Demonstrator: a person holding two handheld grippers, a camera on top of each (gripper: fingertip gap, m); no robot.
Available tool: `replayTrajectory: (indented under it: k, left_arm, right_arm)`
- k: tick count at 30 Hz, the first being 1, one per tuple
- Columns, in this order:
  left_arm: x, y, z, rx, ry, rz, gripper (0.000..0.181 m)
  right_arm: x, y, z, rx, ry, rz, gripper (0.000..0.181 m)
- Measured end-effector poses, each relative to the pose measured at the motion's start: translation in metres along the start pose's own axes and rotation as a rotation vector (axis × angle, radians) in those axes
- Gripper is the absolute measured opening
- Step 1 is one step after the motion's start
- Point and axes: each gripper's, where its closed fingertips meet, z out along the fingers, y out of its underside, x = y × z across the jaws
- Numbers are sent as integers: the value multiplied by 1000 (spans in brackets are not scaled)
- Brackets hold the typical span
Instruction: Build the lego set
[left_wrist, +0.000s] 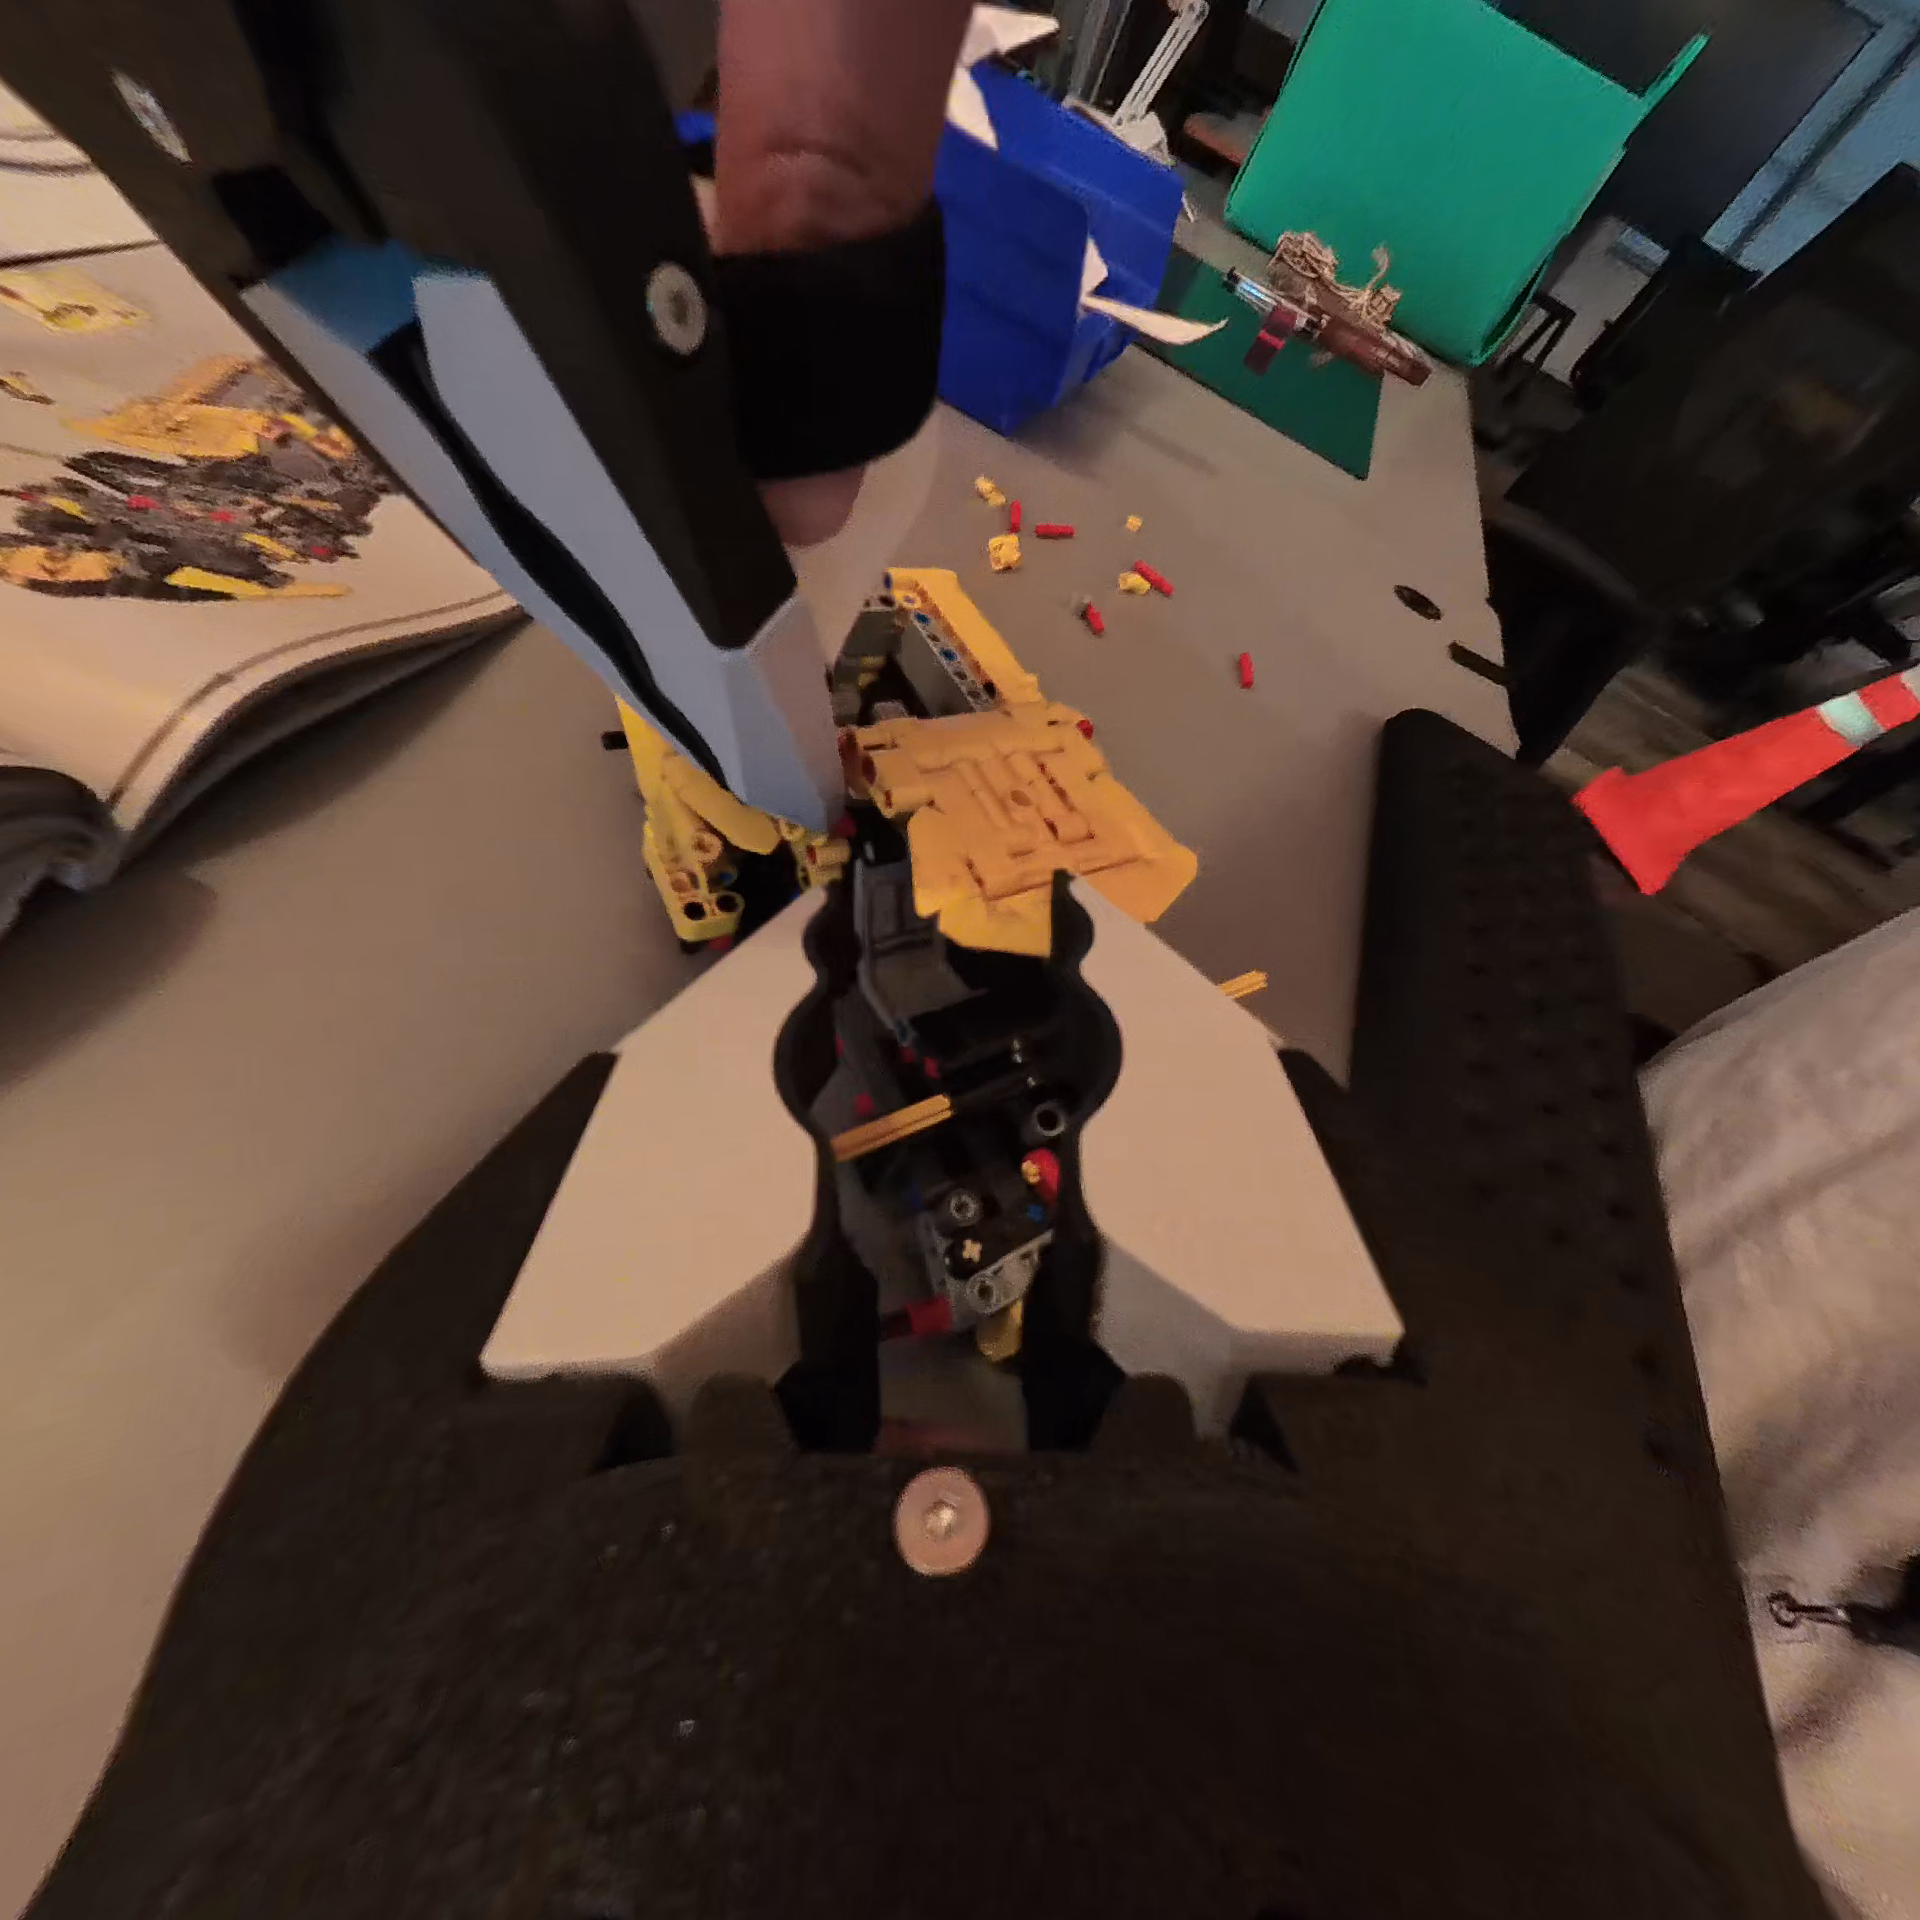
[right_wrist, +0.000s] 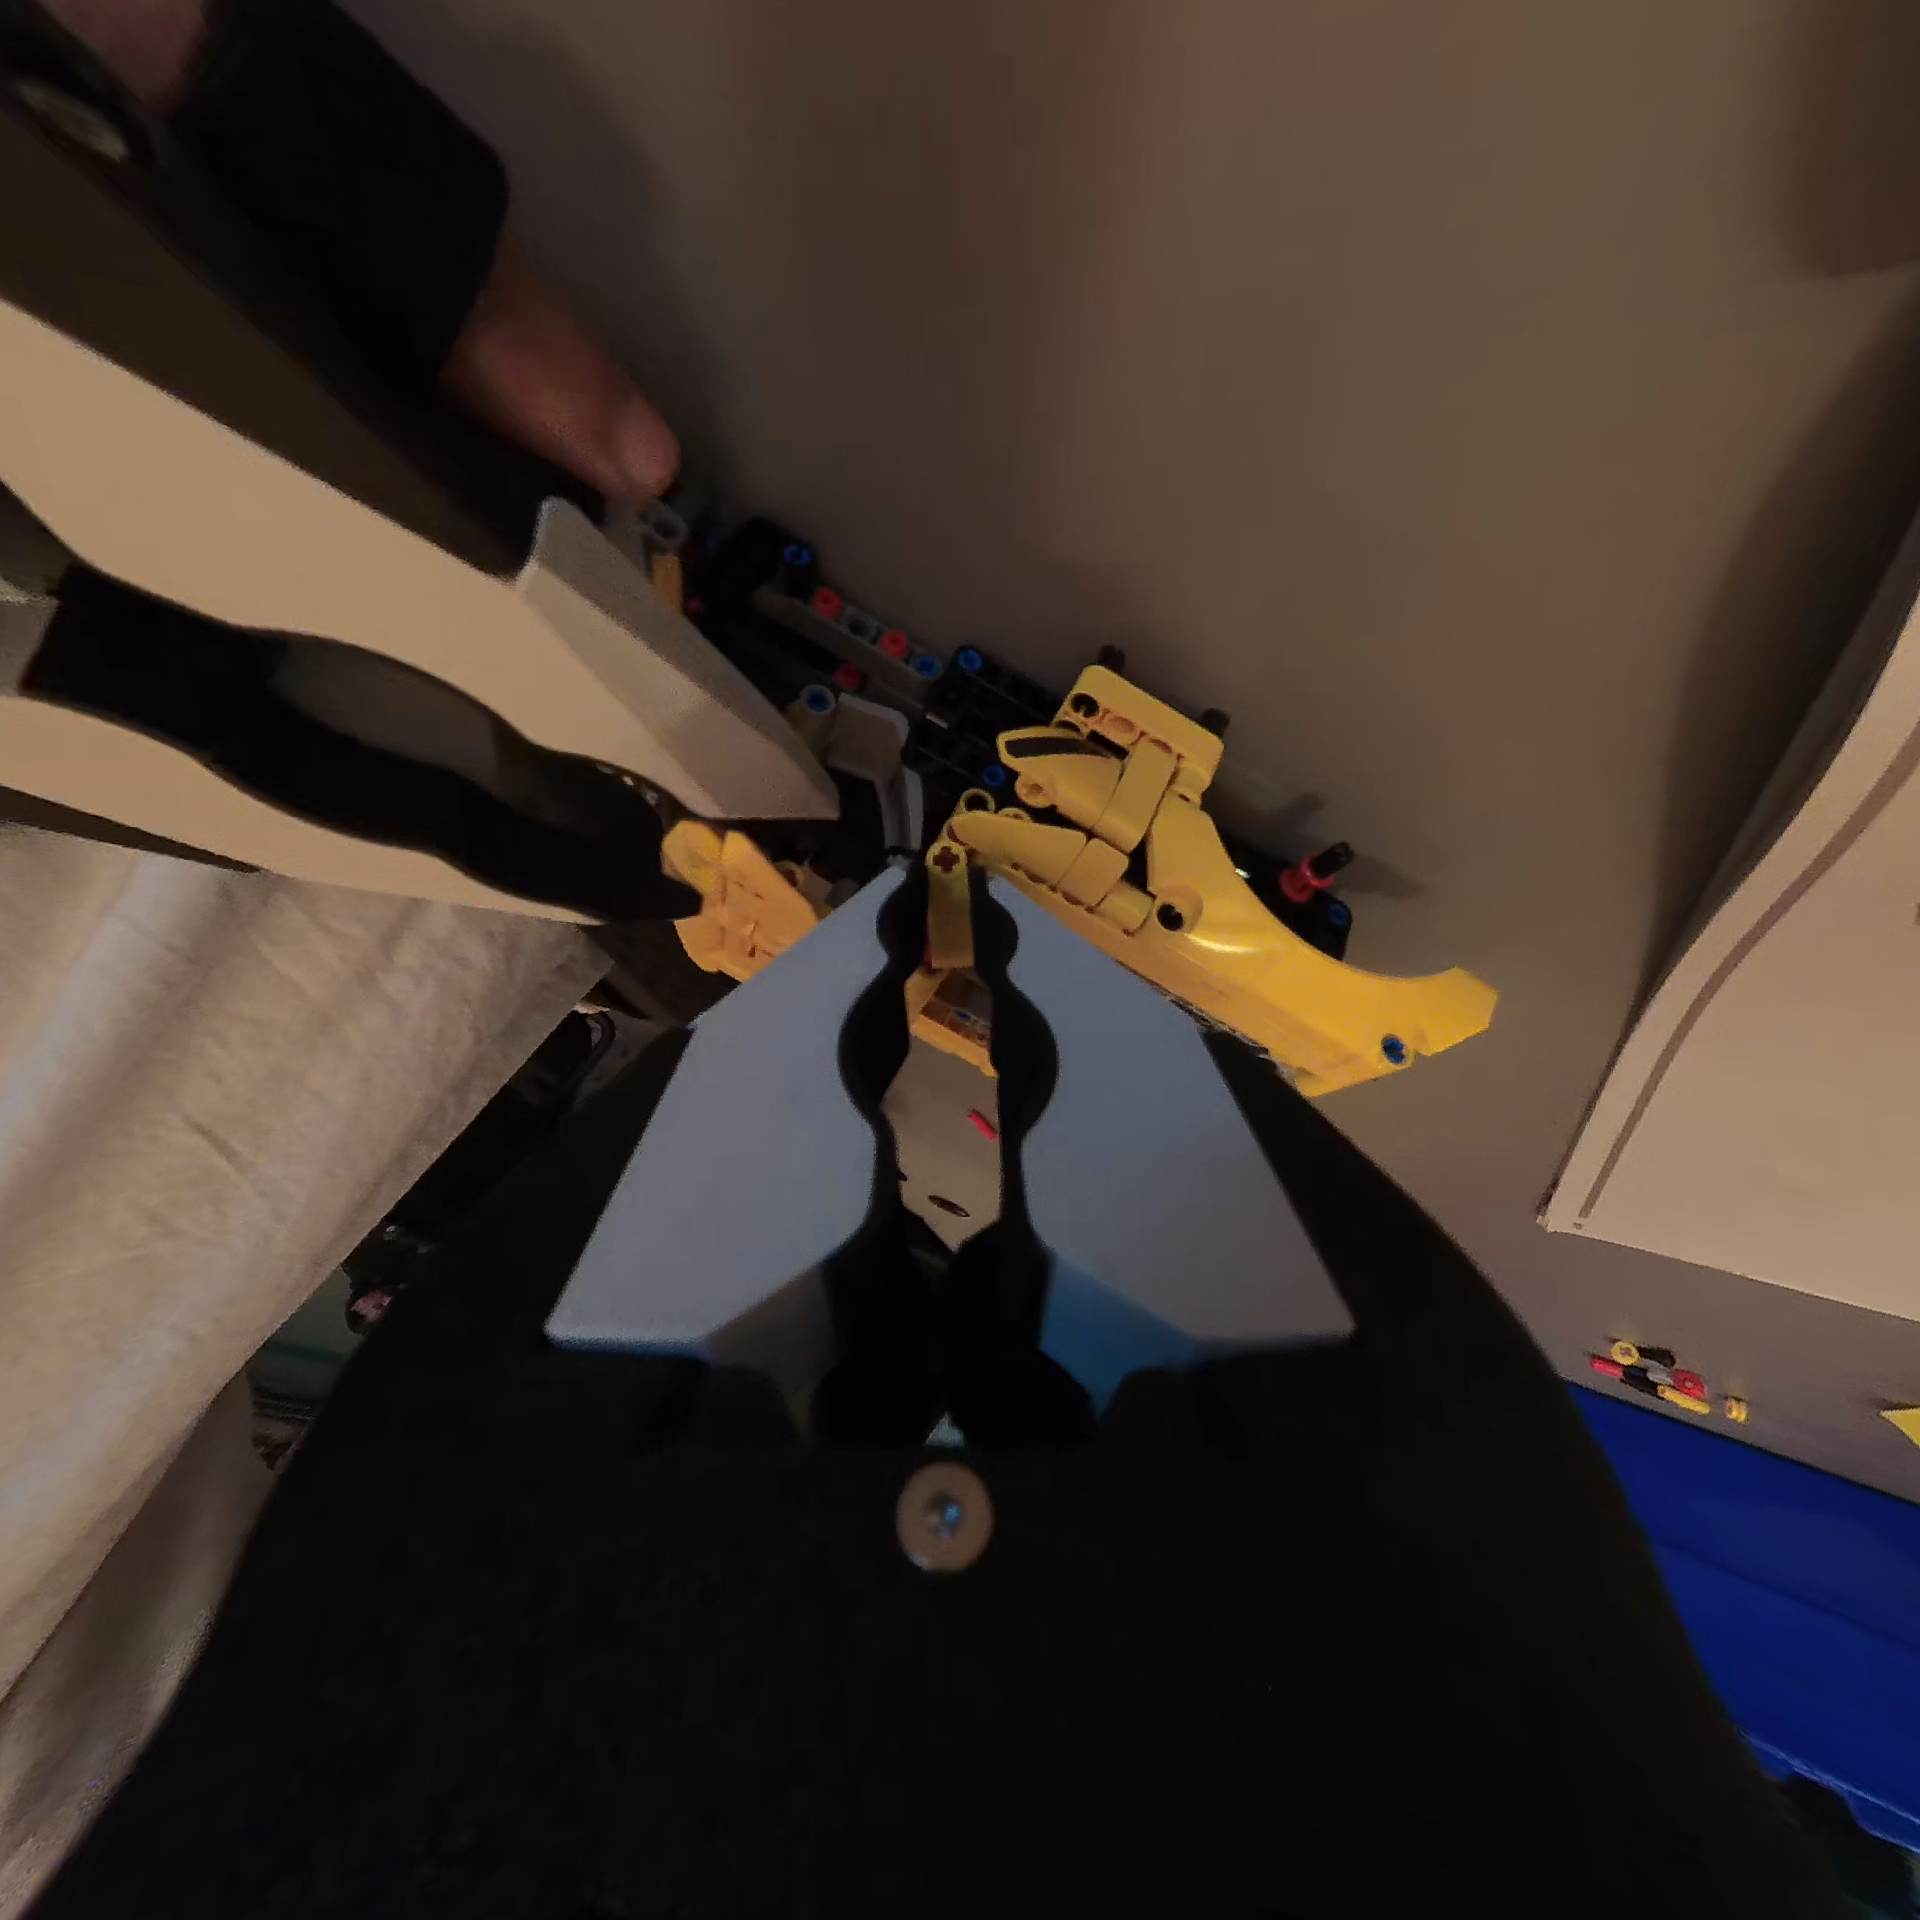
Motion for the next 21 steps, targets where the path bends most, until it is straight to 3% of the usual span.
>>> replayTrajectory:
  k: [5, 7, 21]
  left_arm:
    - [4, -1, 4, 3, 23, -27, 22]
    - [3, -1, 4, 0, 22, -28, 24]
    - [-9, -14, 6, -14, -26, 81, 46]
  right_arm:
    - [-1, 0, 0, 22, -5, -27, 8]
    - [-4, 1, 0, 43, -24, -41, 14]
    - [0, 5, 1, 78, -81, -35, 7]
